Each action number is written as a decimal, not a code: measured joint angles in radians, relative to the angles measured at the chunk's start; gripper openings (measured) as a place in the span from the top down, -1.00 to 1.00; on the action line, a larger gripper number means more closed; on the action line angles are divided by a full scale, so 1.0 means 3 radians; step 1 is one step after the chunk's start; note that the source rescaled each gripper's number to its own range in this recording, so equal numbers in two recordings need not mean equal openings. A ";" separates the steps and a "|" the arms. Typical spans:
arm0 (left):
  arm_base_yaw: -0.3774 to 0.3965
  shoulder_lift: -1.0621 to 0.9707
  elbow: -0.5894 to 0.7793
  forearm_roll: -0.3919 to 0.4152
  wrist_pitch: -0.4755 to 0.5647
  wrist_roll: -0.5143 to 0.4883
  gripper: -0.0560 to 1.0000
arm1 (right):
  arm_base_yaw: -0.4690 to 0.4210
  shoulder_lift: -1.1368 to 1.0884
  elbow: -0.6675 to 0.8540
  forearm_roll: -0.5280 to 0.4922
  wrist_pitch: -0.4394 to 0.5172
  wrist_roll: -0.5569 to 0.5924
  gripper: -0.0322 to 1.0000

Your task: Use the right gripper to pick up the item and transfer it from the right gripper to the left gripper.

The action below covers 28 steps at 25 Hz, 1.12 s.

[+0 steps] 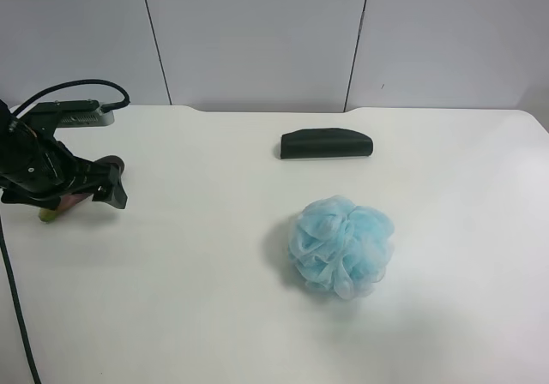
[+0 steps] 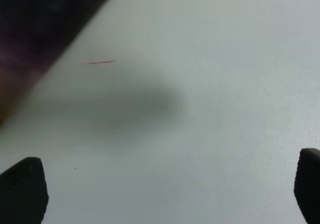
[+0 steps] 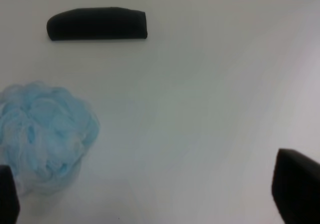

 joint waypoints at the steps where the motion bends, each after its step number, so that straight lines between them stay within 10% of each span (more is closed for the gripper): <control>1: 0.0000 0.0000 0.0000 0.0000 0.0000 0.0000 -1.00 | 0.0000 0.0000 0.0000 0.0000 0.0000 0.0000 -1.00; 19: 0.0000 -0.0263 0.0000 0.0000 0.0110 0.0000 -1.00 | 0.0000 0.0000 0.0000 0.0000 0.0000 0.0000 -1.00; 28: 0.0000 -0.1200 0.0000 0.0000 0.0714 0.0000 -1.00 | 0.0000 0.0000 0.0000 0.0000 0.0000 0.0000 -1.00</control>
